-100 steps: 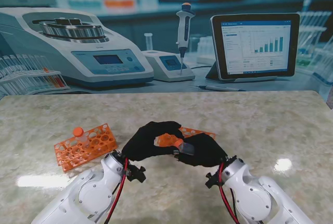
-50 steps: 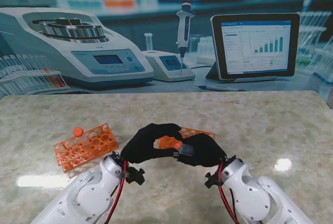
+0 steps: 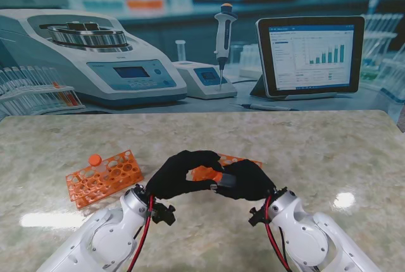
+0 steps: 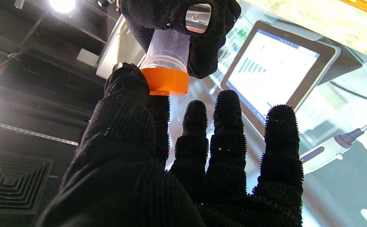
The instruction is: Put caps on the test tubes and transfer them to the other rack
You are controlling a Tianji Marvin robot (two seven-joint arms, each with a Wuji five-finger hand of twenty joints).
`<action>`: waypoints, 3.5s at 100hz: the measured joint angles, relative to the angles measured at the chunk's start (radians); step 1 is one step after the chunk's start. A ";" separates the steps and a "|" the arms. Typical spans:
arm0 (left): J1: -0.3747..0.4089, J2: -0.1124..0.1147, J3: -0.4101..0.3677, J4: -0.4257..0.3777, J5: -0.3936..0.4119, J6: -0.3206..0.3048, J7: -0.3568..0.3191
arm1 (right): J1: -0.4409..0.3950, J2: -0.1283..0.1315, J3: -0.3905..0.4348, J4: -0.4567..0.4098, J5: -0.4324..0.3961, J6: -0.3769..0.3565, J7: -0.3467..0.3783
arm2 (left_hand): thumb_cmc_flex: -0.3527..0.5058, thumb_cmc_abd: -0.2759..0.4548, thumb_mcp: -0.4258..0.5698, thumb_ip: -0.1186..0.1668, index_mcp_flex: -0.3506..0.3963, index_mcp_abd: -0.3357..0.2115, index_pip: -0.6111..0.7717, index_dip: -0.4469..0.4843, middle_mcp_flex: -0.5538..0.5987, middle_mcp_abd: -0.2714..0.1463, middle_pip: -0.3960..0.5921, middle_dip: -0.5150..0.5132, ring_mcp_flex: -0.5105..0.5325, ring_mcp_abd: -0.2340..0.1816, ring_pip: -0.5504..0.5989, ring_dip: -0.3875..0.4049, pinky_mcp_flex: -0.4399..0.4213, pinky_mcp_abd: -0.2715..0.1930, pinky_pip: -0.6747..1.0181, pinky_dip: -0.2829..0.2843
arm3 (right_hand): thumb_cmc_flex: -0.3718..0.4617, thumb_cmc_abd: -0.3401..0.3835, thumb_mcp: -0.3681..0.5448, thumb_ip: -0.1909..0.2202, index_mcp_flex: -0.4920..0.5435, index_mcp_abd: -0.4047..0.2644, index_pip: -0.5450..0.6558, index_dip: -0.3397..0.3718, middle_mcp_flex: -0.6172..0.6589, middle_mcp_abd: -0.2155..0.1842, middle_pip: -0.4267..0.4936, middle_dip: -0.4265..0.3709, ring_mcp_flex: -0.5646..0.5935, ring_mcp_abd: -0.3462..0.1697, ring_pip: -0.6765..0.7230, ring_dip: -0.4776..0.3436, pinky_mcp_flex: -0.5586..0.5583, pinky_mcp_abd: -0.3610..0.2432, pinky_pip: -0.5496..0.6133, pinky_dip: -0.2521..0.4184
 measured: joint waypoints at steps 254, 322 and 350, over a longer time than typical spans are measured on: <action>0.012 -0.013 0.013 -0.008 -0.032 -0.010 0.041 | 0.010 -0.009 0.013 0.018 -0.004 0.001 -0.041 | 0.115 0.042 0.071 0.026 0.061 0.009 -0.015 -0.064 0.108 0.004 0.024 0.065 0.245 -0.039 0.050 -0.048 0.174 -0.010 0.078 -0.024 | 0.000 -0.008 0.000 0.000 0.001 0.000 -0.008 -0.001 0.000 0.000 -0.003 0.000 -0.001 0.000 0.000 0.000 -0.001 0.000 0.007 0.000; 0.007 -0.014 0.011 -0.028 -0.031 -0.001 0.051 | 0.009 -0.009 0.016 0.014 -0.002 -0.004 -0.039 | 0.113 0.076 0.071 0.027 0.063 0.002 0.030 -0.033 0.045 0.004 0.013 0.013 0.173 -0.039 0.048 -0.052 0.108 -0.010 0.078 -0.024 | 0.000 -0.007 0.000 0.000 0.001 -0.001 -0.007 0.011 0.000 0.000 -0.003 0.008 -0.002 0.000 0.009 0.000 -0.003 0.000 0.007 0.000; 0.005 -0.014 0.004 -0.040 -0.033 0.005 0.037 | 0.007 -0.009 0.016 0.014 -0.002 -0.005 -0.039 | 0.088 0.081 0.054 0.038 0.025 -0.004 -0.010 -0.033 -0.018 0.004 -0.012 -0.010 0.085 -0.034 -0.016 -0.078 0.027 -0.010 0.078 -0.024 | 0.000 -0.007 0.000 0.000 0.001 -0.001 -0.007 0.011 0.000 0.000 -0.003 0.008 -0.002 0.000 0.009 0.000 -0.003 0.000 0.007 0.000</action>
